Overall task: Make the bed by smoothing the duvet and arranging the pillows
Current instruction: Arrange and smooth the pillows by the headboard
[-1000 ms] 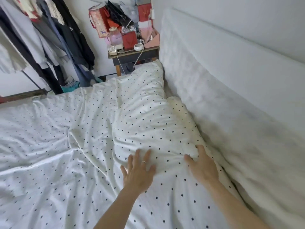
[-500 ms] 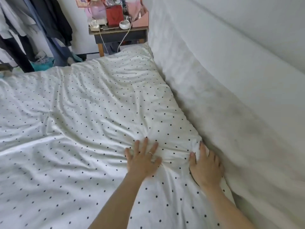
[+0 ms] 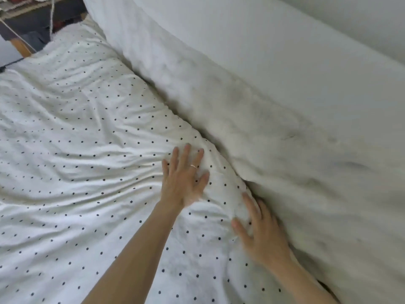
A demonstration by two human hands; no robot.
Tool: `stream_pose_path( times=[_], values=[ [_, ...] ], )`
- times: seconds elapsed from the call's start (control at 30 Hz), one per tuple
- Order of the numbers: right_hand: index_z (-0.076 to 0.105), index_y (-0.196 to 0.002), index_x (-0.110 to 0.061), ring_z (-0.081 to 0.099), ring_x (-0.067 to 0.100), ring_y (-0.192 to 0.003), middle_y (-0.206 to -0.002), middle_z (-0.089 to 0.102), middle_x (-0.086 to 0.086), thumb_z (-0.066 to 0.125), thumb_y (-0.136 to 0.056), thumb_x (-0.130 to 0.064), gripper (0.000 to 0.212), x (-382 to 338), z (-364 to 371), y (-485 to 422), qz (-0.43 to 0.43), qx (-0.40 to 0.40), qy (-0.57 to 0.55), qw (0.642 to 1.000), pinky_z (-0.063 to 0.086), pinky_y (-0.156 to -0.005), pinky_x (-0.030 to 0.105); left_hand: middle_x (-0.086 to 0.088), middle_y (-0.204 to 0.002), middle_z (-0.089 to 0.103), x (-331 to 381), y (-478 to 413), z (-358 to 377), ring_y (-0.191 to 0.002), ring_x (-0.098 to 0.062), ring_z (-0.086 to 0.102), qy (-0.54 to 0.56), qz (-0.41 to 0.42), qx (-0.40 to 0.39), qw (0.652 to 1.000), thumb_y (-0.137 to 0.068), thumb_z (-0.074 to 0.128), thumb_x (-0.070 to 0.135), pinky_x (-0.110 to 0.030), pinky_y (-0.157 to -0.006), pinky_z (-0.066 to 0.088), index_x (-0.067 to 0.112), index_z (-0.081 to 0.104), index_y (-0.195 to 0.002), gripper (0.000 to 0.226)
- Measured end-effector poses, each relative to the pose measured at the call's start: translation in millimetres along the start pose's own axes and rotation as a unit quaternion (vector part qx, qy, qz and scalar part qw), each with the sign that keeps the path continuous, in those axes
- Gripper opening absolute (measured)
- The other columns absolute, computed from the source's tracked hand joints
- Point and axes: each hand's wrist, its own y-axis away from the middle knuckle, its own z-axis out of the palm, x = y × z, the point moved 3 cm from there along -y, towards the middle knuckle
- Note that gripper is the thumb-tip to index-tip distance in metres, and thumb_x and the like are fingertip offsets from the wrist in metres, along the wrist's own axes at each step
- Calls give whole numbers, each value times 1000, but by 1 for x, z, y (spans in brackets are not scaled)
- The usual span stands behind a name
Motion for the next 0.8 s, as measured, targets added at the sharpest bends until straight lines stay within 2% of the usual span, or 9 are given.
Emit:
stream_pose_path(
  times=[0.1, 0.17, 0.27, 0.37, 0.43, 0.57, 0.67, 0.73, 0.8],
  values=[
    [13, -154, -40, 41, 21, -140, -156, 39, -5, 23, -80, -90, 90, 74, 19, 63, 144, -101, -7, 984, 38, -112, 42, 2, -168, -8, 31, -6, 10, -154, -17, -12, -71, 91, -19, 993, -94, 27, 70, -52, -123, -8, 34, 5, -160, 78],
    [31, -147, -31, 48, 22, -134, -148, 49, -2, 15, -74, -94, 98, 97, 21, 87, 196, -131, -16, 972, 42, -108, 42, 2, -168, 8, 41, -9, 11, -155, -20, 0, -104, 157, -32, 982, -93, 35, 70, -54, -123, -5, 43, 27, -154, 67],
    [54, -122, -22, 68, 26, -102, -110, 72, -1, 25, -82, -84, 79, 115, -15, 94, 194, 10, -60, 979, 55, -85, 44, 0, -119, 68, 69, -11, 3, -119, -28, 59, -127, 290, 78, 945, -95, 49, 45, -52, -114, 26, 28, 74, -109, 33],
    [51, -87, -17, 65, 28, -63, -69, 64, -2, 45, -92, -66, 50, 112, -50, 79, 127, 188, 20, 974, 54, -55, 41, 2, -96, 69, 79, -26, -12, -103, -25, 60, -121, 175, 219, 952, -99, 50, 42, -54, -103, 35, 26, 74, -100, 29],
    [60, -100, -16, 68, 29, -81, -89, 70, 0, 56, -95, -59, 43, 107, -42, 72, 98, 203, 41, 973, 56, -59, 42, 1, -127, 62, 80, -22, -3, -131, -22, 43, -124, 81, 171, 974, -97, 53, 46, -63, -113, 19, 32, 69, -114, 27],
    [55, -135, -22, 56, 31, -123, -131, 63, 6, 58, -91, -52, 54, 111, -6, 99, 118, 190, 8, 975, 44, -101, 51, 0, -167, 9, 93, 21, 31, -154, -23, 0, -58, -2, 115, 992, -101, 41, 45, -67, -118, 2, 42, 31, -151, 52],
    [44, -149, -23, 34, 28, -146, -158, 37, 6, 56, -92, -53, 66, 108, 15, 160, 51, 157, -48, 985, 27, -116, 50, 4, -168, -11, 113, 84, 59, -154, -22, -15, -29, 28, 85, 996, -103, 30, 55, -64, -119, -7, 45, 7, -157, 60],
    [24, -158, -38, 11, 21, -156, -170, 5, -1, 43, -96, -64, 69, 124, 41, 194, -27, 17, -16, 999, 12, -123, 47, 7, -166, -20, 122, 133, 91, -151, -22, -24, -63, 60, 9, 996, -102, 25, 62, -68, -117, -6, 47, -4, -156, 63],
    [-5, -156, -51, -16, 13, -155, -165, -27, -13, 26, -94, -76, 74, 162, 68, 209, 41, -80, -20, 996, -6, -125, 45, 8, -166, -22, 128, 177, 126, -151, -24, -25, -95, 72, -37, 992, -102, 23, 63, -73, -114, -1, 46, -6, -156, 64]
  ],
)
